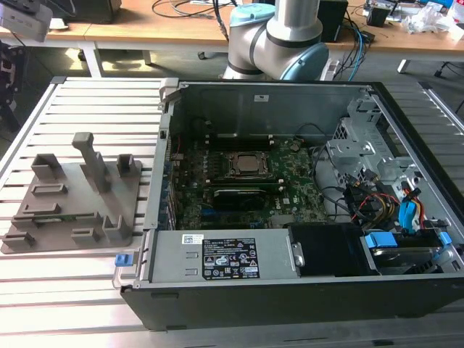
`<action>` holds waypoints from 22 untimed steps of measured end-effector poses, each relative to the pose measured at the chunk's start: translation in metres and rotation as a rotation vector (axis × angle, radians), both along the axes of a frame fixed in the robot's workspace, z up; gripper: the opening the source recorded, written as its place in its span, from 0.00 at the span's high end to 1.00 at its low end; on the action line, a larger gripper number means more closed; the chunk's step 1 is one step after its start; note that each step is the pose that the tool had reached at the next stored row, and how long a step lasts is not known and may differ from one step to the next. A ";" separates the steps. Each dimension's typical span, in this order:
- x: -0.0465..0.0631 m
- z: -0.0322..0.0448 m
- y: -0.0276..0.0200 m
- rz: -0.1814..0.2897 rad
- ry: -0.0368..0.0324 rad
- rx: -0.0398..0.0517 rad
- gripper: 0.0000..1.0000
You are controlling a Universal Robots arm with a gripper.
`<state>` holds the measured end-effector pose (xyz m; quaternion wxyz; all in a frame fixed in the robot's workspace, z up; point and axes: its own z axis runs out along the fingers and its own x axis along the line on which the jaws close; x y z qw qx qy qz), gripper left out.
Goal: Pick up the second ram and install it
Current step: 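Pick up the second ram and move it above second insertion slot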
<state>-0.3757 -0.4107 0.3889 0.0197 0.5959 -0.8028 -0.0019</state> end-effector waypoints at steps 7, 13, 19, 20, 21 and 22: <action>0.000 0.0000 0.0000 0.101 0.0000 -0.0001 0.89; 0.000 0.0000 0.0000 0.291 -0.0001 0.0000 0.89; 0.000 0.0000 0.0000 0.447 -0.0001 -0.0001 0.89; 0.000 0.0000 0.0000 0.448 -0.0001 0.0001 0.89; 0.000 0.0000 0.0001 0.448 -0.0001 0.0008 0.89; 0.000 0.0001 0.0001 0.448 -0.0002 0.0012 0.89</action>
